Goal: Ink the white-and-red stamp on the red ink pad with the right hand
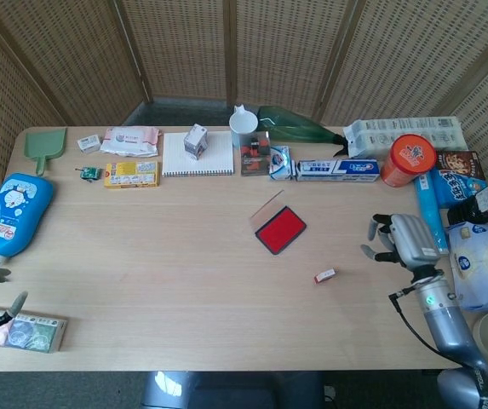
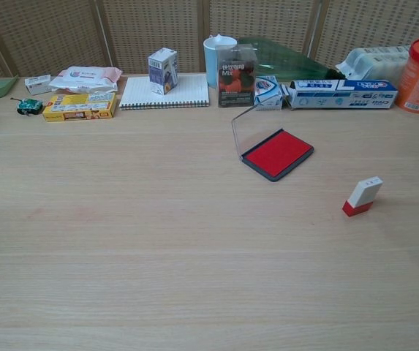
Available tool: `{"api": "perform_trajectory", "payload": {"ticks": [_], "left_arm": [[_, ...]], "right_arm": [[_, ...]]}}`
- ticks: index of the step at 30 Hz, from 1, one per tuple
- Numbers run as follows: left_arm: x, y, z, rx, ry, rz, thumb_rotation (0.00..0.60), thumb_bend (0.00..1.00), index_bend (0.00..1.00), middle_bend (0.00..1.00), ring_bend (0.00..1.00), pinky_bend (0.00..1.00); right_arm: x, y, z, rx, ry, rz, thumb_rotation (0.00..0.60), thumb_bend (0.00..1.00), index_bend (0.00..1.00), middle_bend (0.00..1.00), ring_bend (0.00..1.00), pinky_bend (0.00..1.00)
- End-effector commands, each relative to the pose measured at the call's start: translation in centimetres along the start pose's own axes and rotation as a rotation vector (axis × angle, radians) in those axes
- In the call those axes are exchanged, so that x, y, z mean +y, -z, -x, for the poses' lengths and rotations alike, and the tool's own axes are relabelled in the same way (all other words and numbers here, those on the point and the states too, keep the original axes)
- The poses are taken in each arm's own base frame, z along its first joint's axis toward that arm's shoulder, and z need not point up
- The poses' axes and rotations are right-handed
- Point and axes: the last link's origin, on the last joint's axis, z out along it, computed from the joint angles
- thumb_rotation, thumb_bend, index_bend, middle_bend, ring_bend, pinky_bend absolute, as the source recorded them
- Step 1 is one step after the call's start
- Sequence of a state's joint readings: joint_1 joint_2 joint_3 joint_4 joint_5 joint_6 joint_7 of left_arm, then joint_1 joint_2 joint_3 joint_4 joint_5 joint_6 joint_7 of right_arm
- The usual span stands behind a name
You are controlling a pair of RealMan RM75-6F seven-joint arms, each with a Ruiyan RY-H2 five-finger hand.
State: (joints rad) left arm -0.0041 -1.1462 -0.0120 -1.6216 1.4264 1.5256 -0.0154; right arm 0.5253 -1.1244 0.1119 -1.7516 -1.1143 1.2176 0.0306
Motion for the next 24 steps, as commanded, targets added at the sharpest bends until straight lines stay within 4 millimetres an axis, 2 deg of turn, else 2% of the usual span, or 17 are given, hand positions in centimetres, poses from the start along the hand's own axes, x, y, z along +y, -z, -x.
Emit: {"api": "perform_trajectory", "payload": {"ticks": [1,10,16,24], "left_arm": [[0.1,0.5,0.3,0.01,0.016,0.004,0.129,0.22,0.28,0.38,0.27,0.16],[1.0,2.1,1.7,0.005,0.049,0.032,0.133,0.22,0.28,0.38,0.27,0.16],[1.7,2.7,1.8,0.021,0.054,0.05,0.134,0.21,0.28,0.38,0.27,0.16],[2.3,2.9,1.3,0.037,0.061,0.064,0.136,0.21,0.28,0.38,0.27,0.16]], "right_arm": [[1.7,2.6,0.8,0.068,0.037,0.016,0.6,0.28,0.63,0.89,0.96,1.0],[3.7,6.6,2.0,0.087,0.085,0.049,0.6,0.28,0.64,0.88,0.94,0.99],[4.3,8.3,2.0,0.091,0.089,0.069,0.6,0.28,0.64,0.88,0.94,0.99],[4.7,9.5,1.8,0.11,0.085,0.075,0.6,0.28,0.65,0.88,0.94,0.99]]}}
